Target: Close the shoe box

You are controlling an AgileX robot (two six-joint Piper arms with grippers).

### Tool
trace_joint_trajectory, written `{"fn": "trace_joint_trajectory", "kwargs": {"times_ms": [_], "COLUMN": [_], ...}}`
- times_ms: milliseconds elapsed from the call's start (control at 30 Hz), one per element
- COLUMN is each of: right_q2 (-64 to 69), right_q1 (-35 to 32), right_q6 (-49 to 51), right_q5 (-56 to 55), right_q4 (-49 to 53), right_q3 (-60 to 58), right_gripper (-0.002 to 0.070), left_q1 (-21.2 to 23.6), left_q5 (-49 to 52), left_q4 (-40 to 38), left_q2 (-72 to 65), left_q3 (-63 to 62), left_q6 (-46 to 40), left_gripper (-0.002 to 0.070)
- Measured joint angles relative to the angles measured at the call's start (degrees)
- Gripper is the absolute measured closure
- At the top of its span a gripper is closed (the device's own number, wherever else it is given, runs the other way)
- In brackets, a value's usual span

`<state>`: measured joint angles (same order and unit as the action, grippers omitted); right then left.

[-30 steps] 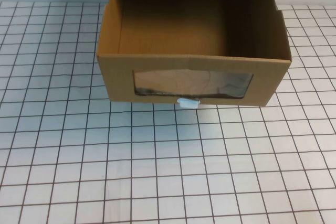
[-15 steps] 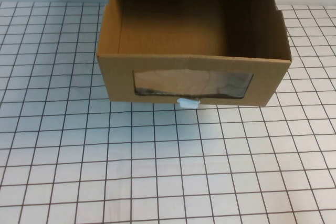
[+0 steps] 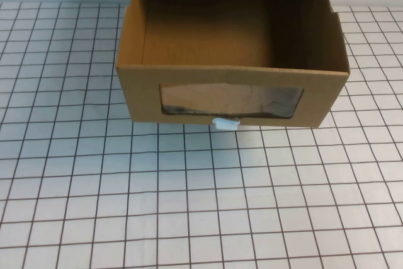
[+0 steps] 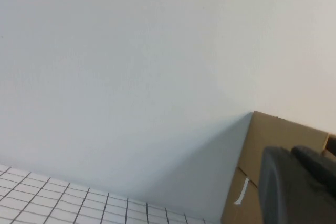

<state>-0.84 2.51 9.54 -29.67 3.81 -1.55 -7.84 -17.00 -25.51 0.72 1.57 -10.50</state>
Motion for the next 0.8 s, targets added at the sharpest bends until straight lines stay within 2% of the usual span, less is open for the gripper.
{"fn": "trace_joint_trajectory", "kwargs": {"times_ms": [233, 367, 467, 567, 667, 800], "right_q2": [0.0, 0.0, 0.0, 0.0, 0.0, 0.0], "right_q1": [0.0, 0.0, 0.0, 0.0, 0.0, 0.0], "right_q6": [0.0, 0.0, 0.0, 0.8, 2.3, 2.8], "right_q5": [-4.3, -12.8, -23.9, -28.4, -26.2, -12.4], "right_q4": [-1.8, -2.8, -4.6, -8.2, -11.2, -12.9], "right_q3": [0.0, 0.0, 0.1, 3.4, 10.9, 25.7], "right_gripper": [0.0690, 0.0690, 0.0690, 0.0690, 0.0690, 0.0690], "left_q1": [0.0, 0.0, 0.0, 0.0, 0.0, 0.0], "left_q5": [-4.7, -16.2, -24.7, -28.5, -28.6, -23.3], "left_q4": [-0.5, -0.6, -0.2, 0.9, 1.4, 1.8], "left_q2": [0.0, 0.0, 0.0, 0.0, 0.0, -0.1], "left_q3": [0.0, 0.0, -0.7, -5.4, -12.8, -24.7], "left_q6": [1.2, 9.5, 17.4, 20.2, 20.6, 17.7], "left_gripper": [0.0680, 0.0680, 0.0680, 0.0680, 0.0680, 0.0680]}}
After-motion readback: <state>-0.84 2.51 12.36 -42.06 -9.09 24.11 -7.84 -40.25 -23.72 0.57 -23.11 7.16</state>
